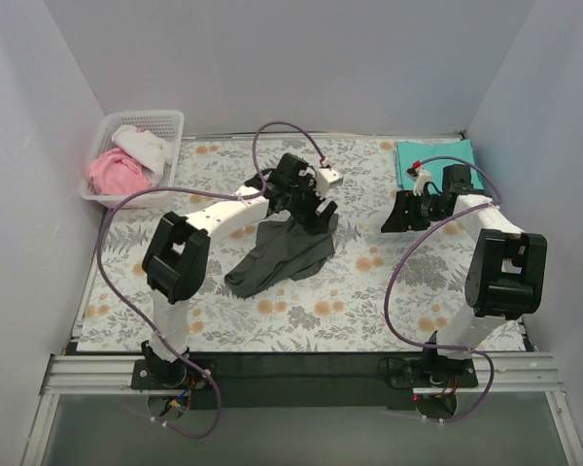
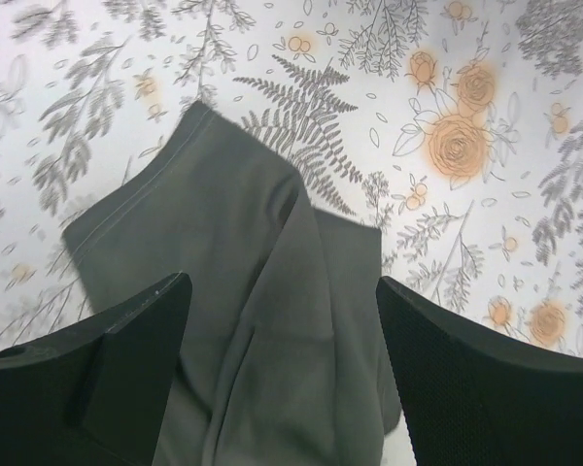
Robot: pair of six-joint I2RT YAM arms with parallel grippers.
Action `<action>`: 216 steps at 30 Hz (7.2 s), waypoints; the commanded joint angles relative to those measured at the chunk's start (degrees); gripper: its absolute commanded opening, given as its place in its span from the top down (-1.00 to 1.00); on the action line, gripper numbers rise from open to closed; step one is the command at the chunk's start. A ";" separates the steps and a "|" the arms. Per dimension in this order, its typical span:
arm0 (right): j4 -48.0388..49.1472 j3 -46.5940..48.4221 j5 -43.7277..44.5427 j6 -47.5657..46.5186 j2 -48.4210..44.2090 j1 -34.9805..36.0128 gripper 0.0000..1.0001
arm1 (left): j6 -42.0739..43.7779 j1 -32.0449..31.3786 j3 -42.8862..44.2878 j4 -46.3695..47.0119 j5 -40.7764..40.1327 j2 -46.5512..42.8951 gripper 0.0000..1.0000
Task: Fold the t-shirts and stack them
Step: Flatten the tshirt out
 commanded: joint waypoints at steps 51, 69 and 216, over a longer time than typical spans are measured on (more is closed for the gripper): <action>-1.46 37.25 7.94 -1.16 25.76 23.96 -0.23 | -1.14 11.51 -40.07 -6.69 10.22 -28.30 1.00; -1.72 37.44 0.10 1.13 33.70 32.14 0.43 | -4.57 20.48 -37.08 -8.97 13.92 -25.66 0.41; -30.99 7.73 7.84 -35.78 -4.36 4.45 0.97 | 49.56 14.76 -46.83 -18.90 8.65 -46.93 0.02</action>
